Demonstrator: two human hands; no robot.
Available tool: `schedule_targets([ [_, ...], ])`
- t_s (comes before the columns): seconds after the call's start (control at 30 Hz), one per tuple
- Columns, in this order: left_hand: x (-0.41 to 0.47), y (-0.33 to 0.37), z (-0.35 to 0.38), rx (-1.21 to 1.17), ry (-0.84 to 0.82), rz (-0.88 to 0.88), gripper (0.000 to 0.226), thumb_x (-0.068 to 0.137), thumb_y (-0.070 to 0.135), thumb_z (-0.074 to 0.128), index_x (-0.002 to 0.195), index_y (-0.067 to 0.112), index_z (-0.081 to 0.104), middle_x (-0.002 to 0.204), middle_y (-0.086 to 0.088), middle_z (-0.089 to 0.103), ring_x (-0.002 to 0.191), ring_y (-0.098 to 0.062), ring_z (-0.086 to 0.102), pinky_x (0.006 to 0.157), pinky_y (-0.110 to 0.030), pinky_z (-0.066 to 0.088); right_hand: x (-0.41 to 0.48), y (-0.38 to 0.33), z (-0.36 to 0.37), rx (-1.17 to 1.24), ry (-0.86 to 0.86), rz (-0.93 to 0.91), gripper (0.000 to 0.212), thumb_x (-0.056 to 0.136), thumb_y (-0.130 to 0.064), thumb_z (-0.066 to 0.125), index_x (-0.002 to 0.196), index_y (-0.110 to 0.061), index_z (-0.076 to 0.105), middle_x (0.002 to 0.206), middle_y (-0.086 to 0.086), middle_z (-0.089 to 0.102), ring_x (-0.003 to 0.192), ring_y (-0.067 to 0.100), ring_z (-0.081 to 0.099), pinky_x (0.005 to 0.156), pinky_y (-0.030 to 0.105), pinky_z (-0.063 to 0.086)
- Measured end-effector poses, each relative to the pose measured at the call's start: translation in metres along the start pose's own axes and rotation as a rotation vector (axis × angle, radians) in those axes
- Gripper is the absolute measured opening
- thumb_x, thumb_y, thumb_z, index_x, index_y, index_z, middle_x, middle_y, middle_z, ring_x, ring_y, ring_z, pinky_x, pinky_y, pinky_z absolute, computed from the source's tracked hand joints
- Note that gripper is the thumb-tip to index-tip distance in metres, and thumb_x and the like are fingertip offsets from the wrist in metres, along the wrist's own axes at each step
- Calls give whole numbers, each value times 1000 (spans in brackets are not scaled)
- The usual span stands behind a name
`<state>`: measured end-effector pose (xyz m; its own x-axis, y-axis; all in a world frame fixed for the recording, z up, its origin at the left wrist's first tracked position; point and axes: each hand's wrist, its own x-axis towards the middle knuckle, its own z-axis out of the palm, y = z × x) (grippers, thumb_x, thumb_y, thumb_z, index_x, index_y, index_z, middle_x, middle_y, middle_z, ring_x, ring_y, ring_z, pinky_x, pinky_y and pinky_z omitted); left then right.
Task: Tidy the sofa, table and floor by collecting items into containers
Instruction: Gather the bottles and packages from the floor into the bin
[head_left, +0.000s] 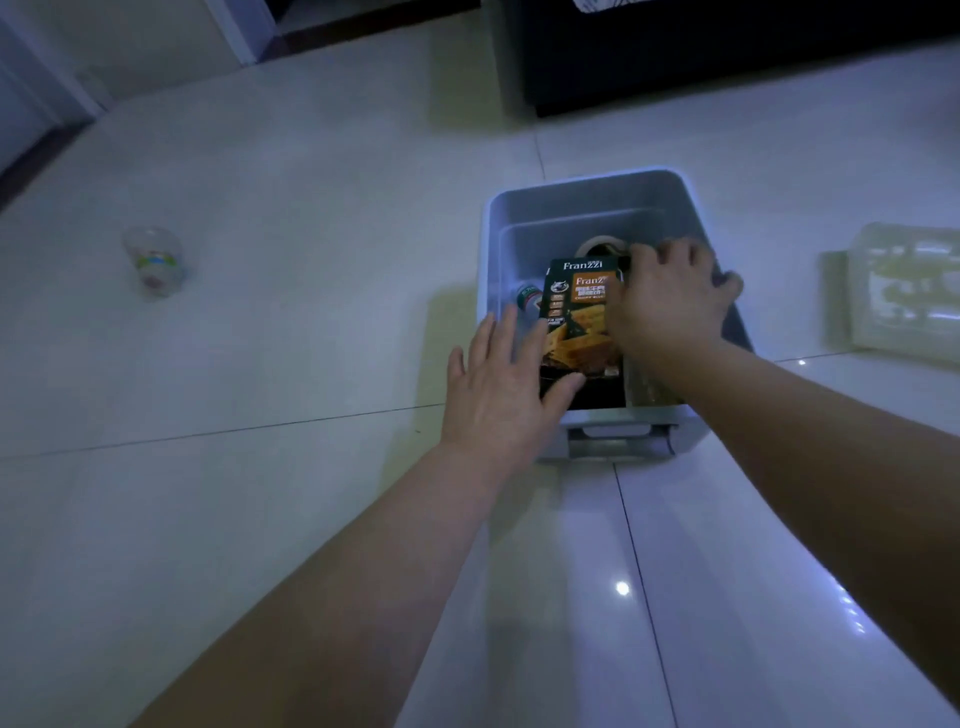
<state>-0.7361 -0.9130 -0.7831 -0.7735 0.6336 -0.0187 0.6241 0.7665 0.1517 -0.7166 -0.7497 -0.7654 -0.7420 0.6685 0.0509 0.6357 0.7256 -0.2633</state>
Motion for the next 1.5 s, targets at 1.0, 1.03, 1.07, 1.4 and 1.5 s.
schedule_targets([
  [1.0,142,3,-4,104,-50,-100,72,92,64,22,150,21,17,161,-10,7,147,-38,3,118,-50,12,139,55,-28,220,-243,-260,50,97,-10,39,146,-5,27,153,14,30,138,29,32,105,25,21],
  [1.03,146,6,-4,123,-38,-144,71,93,62,22,150,19,19,160,-10,10,146,-38,8,118,-49,15,148,56,-27,249,-252,-279,50,97,-10,39,146,-5,27,153,13,30,138,28,32,106,25,22],
  [1.07,153,13,-5,159,-37,-194,70,94,61,22,149,17,22,159,-12,13,145,-38,12,117,-49,18,161,61,-27,285,-261,-284,51,98,-11,39,147,-6,26,154,12,28,139,26,30,109,25,21],
  [1.4,241,125,-10,145,78,-251,48,99,43,33,131,9,45,137,-11,47,126,-29,44,103,-42,38,240,112,10,660,-127,-295,48,97,-12,34,145,-13,33,152,7,34,139,21,34,115,33,28],
  [1.5,262,166,-3,70,10,-279,45,99,43,33,129,11,46,131,-9,50,122,-28,46,95,-42,40,240,145,22,549,-77,-246,50,92,-2,37,142,-8,39,149,10,39,136,23,39,111,33,30],
])
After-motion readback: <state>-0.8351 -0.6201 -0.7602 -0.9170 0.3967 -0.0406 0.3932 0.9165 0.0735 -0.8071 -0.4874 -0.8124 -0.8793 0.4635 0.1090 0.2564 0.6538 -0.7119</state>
